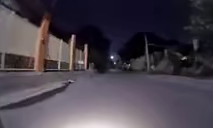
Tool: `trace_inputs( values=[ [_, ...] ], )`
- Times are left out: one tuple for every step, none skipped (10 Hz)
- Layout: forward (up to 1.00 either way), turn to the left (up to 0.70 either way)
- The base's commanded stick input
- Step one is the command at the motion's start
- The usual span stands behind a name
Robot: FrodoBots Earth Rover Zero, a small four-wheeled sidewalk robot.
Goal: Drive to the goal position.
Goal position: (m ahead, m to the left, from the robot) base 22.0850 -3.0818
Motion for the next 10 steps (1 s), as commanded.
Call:
trace_inputs(
  values=[
    [1.00,0.00],
    [1.00,0.00],
    [1.00,0.00],
    [1.00,0.00],
    [1.00,0.00],
    [1.00,0.00],
    [1.00,0.00],
    [1.00,0.00],
    [1.00,0.00],
    [1.00,0.00]
  ],
)
